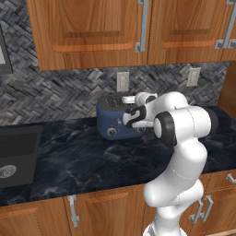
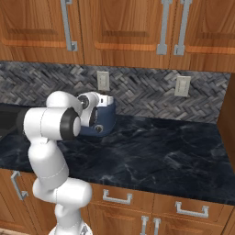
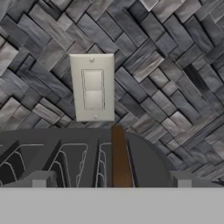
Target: Start the toaster. Once the lever pops up, take the bread to the plate on the dining counter.
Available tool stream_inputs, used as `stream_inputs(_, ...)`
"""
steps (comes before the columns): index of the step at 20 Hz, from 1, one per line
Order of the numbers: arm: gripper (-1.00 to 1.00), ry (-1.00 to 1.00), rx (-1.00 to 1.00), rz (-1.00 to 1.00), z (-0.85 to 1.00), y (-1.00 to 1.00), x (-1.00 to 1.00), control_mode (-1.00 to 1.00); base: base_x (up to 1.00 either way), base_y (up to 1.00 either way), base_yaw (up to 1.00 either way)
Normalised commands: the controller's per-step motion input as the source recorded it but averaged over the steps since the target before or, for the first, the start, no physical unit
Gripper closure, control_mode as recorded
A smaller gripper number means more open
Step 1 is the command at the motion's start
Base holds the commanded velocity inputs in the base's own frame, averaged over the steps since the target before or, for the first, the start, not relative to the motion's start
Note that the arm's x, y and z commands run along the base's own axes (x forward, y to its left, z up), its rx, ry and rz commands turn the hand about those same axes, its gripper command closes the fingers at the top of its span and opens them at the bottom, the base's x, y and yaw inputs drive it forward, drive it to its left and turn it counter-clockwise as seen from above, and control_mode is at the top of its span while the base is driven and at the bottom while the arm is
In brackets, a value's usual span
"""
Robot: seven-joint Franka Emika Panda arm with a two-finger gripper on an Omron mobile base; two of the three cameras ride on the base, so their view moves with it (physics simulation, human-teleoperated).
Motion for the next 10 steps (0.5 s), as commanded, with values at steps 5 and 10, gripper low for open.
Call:
stream_inputs(5, -1.0, 0.02, 0.04, 0.04, -0.03, -0.07, 0.01, -1.0, 0.0, 0.0, 0.0)
stream_inputs(10, -1.0, 0.0, 0.02, 0.02, 0.0, -0.13, 0.0, -1.0, 0.0, 0.0, 0.0)
